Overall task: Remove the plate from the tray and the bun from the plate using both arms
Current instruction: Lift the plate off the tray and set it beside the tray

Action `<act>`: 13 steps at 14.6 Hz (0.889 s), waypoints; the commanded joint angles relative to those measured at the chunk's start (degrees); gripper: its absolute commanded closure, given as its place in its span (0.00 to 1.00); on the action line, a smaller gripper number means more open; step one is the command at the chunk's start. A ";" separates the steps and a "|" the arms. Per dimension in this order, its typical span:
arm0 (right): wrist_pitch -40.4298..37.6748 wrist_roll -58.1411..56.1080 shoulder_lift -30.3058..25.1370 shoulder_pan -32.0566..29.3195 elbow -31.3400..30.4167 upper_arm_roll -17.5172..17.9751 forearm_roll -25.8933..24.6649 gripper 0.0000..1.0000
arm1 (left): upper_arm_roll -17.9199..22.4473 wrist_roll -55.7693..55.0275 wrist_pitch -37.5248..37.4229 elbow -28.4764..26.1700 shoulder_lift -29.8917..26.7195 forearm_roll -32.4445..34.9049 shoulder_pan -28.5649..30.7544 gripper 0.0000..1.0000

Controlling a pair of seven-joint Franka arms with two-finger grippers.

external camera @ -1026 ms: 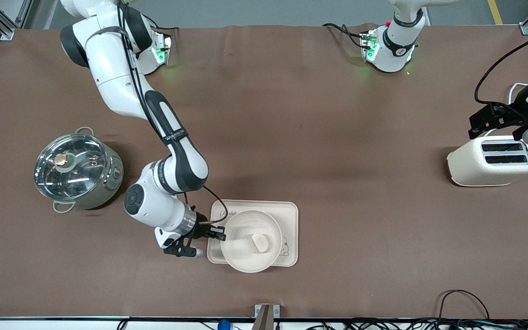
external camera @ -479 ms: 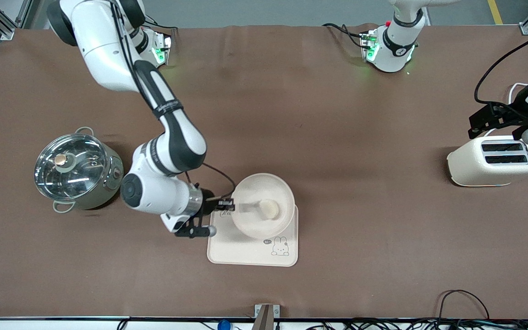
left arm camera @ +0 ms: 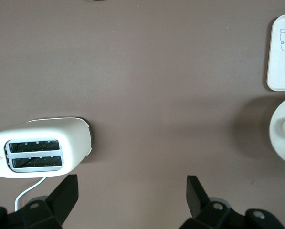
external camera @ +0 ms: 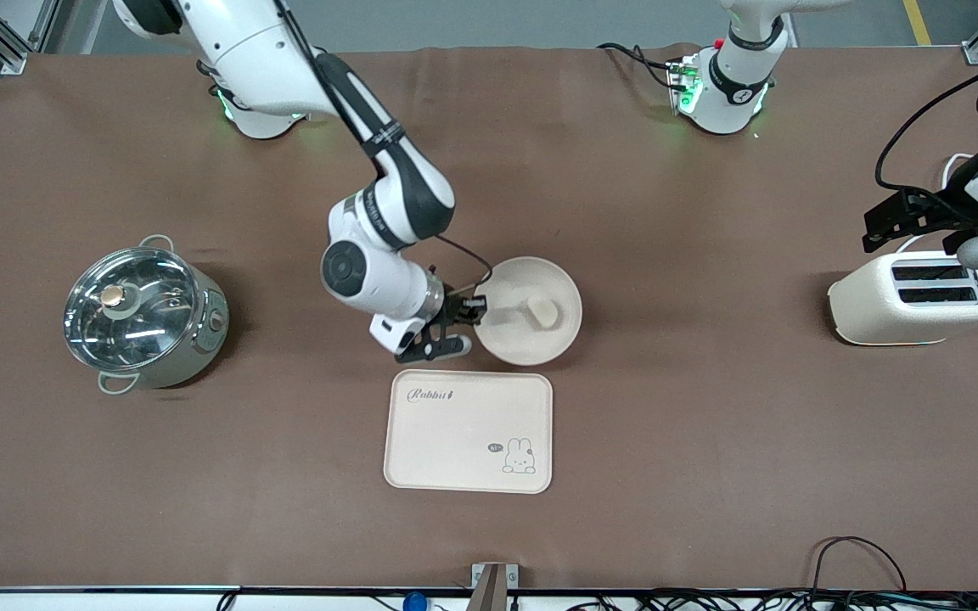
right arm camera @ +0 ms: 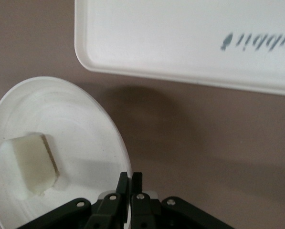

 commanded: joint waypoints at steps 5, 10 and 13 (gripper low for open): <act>11.38 -5.72 -6.57 1.13 -17.75 0.02 0.42 1.00 | -0.07 -0.27 -1.14 0.19 -0.19 -0.83 0.15 0.00; 11.29 -5.46 -6.39 -0.27 -17.32 -0.06 1.04 0.96 | -3.48 -7.98 -1.05 -1.21 -1.07 -1.09 -0.20 0.00; 10.59 -5.37 -6.31 -1.50 -16.79 -0.06 1.04 0.42 | -8.40 -22.37 3.14 -3.75 0.42 -4.24 -1.42 0.00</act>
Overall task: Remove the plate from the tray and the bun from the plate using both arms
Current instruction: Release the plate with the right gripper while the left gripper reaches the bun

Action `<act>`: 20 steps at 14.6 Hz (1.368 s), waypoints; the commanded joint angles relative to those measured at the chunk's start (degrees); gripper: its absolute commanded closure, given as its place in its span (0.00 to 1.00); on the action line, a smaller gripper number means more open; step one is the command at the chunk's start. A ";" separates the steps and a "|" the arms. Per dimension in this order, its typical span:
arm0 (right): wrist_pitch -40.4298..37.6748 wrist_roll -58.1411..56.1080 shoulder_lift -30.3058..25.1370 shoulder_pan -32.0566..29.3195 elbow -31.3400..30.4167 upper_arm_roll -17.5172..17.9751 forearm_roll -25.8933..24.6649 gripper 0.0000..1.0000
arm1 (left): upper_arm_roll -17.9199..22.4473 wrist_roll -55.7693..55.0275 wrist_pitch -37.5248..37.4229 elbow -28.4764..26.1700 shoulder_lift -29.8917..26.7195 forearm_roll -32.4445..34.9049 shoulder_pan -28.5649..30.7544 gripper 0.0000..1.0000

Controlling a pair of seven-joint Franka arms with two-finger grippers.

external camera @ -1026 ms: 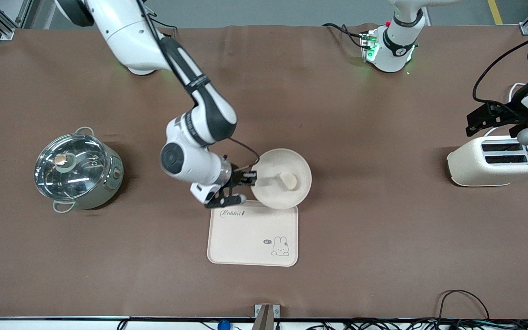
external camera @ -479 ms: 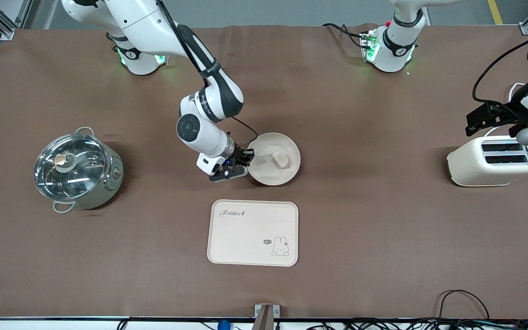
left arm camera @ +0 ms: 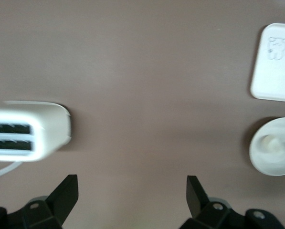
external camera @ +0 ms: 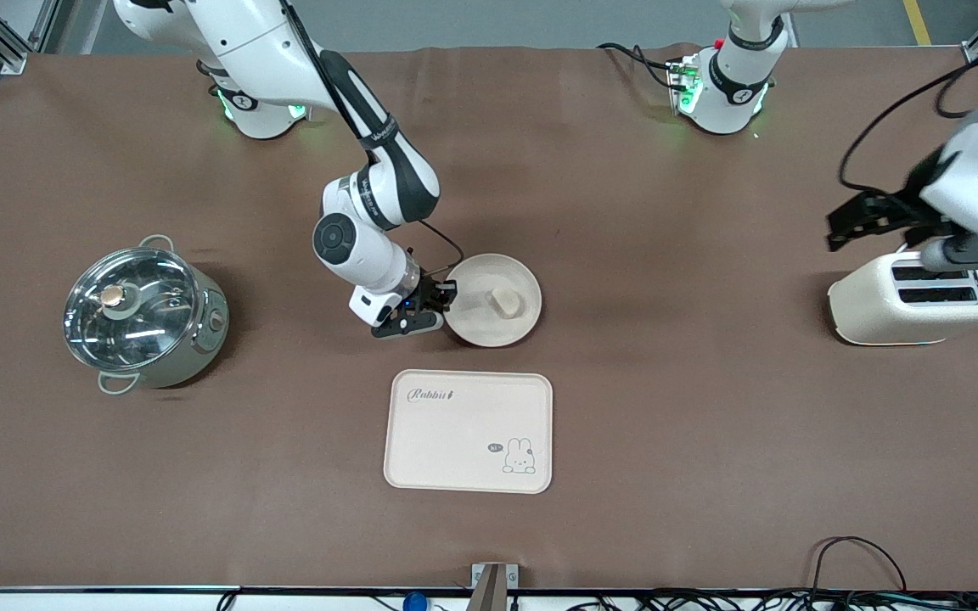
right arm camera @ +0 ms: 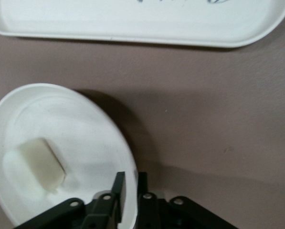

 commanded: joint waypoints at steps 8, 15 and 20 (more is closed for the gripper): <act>-20.06 -0.52 -10.90 -9.33 7.23 -5.12 -0.09 0.00 | -7.82 -48.08 23.19 -2.38 18.97 11.17 -20.58 0.00; -43.30 -1.22 -12.14 -14.43 25.01 -15.94 -21.18 0.00 | -7.29 -72.35 40.34 -2.29 35.93 21.02 -30.44 0.00; -49.63 -1.31 -13.11 -19.18 30.36 -16.38 -21.63 0.00 | -7.29 -75.19 44.93 -3.26 39.73 22.53 -32.63 0.00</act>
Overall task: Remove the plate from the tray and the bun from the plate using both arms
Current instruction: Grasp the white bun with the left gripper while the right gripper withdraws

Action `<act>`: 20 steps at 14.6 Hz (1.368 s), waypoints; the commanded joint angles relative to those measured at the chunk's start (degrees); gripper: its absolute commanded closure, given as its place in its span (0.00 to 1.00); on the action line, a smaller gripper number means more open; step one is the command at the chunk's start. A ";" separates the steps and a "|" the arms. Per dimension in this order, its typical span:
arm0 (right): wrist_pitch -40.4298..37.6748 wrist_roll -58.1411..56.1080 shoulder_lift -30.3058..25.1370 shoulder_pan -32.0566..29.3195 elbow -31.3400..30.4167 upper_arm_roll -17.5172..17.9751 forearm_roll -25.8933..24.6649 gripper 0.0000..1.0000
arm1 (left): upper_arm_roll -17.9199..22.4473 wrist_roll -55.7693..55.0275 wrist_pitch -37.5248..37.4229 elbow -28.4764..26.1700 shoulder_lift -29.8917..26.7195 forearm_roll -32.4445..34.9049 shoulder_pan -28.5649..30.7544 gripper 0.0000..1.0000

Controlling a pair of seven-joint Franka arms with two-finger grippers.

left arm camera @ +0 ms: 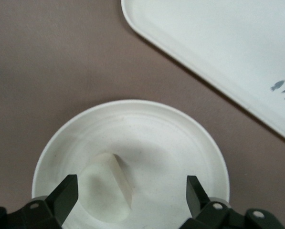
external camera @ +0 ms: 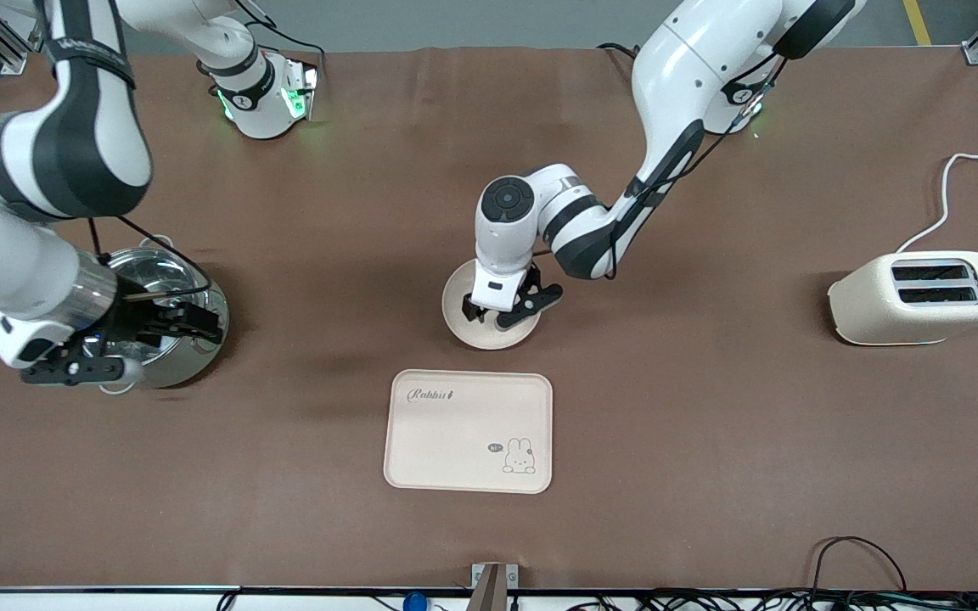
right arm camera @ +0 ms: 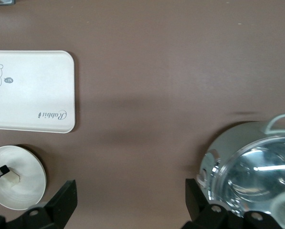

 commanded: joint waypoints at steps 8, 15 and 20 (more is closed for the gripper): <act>-5.10 0.24 -7.05 -6.49 0.10 6.54 -6.73 0.00 | 0.34 -2.86 4.41 -3.89 0.65 3.46 -0.63 0.49; -6.77 -7.66 -19.19 -14.94 -10.28 10.62 -12.73 0.00 | -0.19 -3.31 0.39 -3.81 -2.41 3.21 -0.37 0.99; -8.79 -8.20 -23.93 -15.83 -13.44 10.53 -12.81 0.00 | -1.77 16.15 -13.33 -4.50 -11.29 -1.09 7.87 1.00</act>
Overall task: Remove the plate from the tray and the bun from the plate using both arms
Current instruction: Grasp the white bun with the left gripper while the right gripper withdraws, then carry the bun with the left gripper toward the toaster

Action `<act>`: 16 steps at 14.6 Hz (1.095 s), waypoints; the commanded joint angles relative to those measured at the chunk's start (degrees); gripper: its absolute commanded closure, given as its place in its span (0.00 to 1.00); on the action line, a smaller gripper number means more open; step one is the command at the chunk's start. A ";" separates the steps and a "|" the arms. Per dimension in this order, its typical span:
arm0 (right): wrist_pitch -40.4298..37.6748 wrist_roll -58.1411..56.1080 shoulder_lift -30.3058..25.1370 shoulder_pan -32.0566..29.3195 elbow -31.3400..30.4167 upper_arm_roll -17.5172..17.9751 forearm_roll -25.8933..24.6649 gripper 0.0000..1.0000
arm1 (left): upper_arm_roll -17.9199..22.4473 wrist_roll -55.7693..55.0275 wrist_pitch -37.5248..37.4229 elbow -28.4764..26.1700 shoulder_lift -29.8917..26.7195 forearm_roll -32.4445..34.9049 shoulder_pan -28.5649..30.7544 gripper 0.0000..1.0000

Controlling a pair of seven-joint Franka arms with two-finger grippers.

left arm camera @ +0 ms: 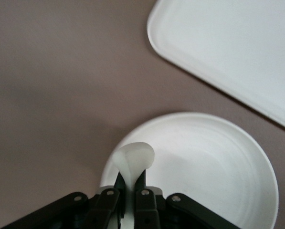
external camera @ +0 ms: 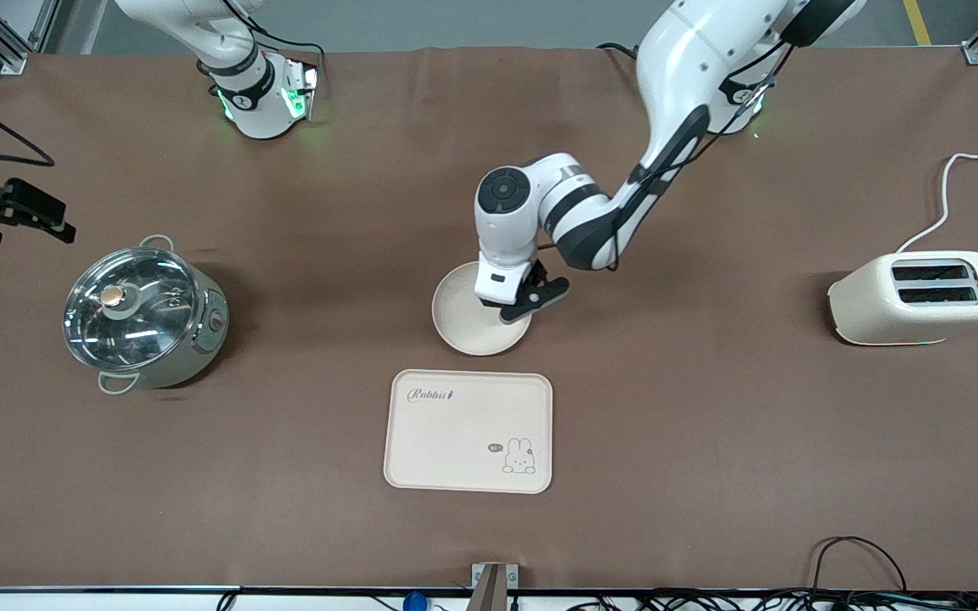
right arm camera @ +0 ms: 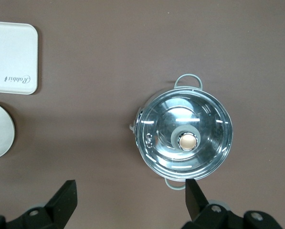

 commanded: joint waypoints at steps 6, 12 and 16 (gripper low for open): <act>0.58 -0.31 -5.10 -0.93 -5.44 1.47 -1.17 0.00 | -9.56 37.40 9.03 -20.34 -10.62 -1.80 33.61 0.96; 0.67 0.22 -4.84 -0.84 -5.44 1.47 -1.17 0.00 | -9.74 62.41 23.59 -27.60 -6.51 2.07 50.80 0.00; 0.67 0.31 -4.66 -0.57 -5.35 1.56 -1.17 0.00 | -9.83 62.95 23.24 -25.93 -5.88 2.16 50.81 0.00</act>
